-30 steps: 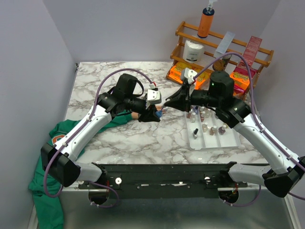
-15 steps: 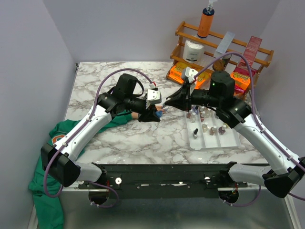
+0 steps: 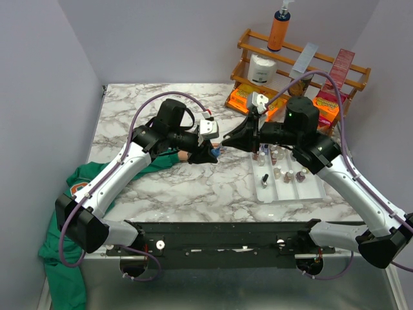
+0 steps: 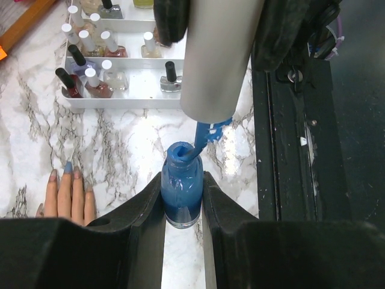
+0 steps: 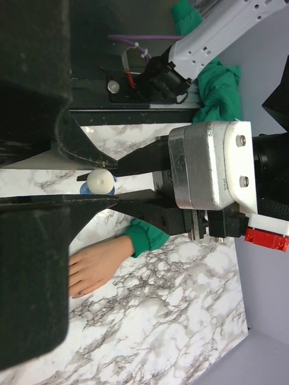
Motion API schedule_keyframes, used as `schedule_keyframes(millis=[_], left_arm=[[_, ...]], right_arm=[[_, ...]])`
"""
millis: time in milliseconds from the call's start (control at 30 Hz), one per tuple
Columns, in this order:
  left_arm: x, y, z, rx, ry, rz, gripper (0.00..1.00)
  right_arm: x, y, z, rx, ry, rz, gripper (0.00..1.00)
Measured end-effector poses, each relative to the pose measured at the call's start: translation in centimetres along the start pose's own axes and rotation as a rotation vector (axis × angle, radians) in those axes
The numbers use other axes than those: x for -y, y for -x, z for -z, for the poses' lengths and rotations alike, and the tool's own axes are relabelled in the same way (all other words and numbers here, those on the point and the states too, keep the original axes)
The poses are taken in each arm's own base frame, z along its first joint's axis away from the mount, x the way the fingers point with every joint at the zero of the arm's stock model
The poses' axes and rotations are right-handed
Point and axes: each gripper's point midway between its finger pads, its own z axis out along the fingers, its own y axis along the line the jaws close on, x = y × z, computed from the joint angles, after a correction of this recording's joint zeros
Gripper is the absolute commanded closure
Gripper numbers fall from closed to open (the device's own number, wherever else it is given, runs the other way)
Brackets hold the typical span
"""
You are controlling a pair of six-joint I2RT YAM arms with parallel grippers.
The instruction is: Paint the nails
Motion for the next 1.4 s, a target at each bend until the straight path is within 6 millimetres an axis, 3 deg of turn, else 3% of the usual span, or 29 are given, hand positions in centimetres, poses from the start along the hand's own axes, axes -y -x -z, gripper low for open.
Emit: schedule_keyframes(millis=[433, 733, 967, 1133, 1400], left_arm=[[-0.2, -0.2, 0.0, -0.008, 0.010, 0.002, 1.00], [-0.8, -1.3, -0.7, -0.006, 0.023, 0.003, 1.00], [-3.8, -5.4, -3.6, 0.006, 0.109, 0.068, 1.00], [-6.5, -8.1, -7.5, 0.009, 0.191, 0.108, 1.00], [-7.5, -9.6, -13.4, 0.044, 0.223, 0.131, 1.00]], right_arm=[[1.7, -1.6, 0.1, -0.025, -0.105, -0.027, 0.99], [4.7, -1.1, 2.0, -0.021, -0.316, -0.025, 0.99], [7.8, -1.8, 5.5, -0.017, -0.586, -0.062, 0.99], [8.4, -2.6, 7.3, -0.012, -0.685, -0.087, 0.99], [8.1, -3.7, 8.8, 0.000, -0.747, -0.120, 0.99]])
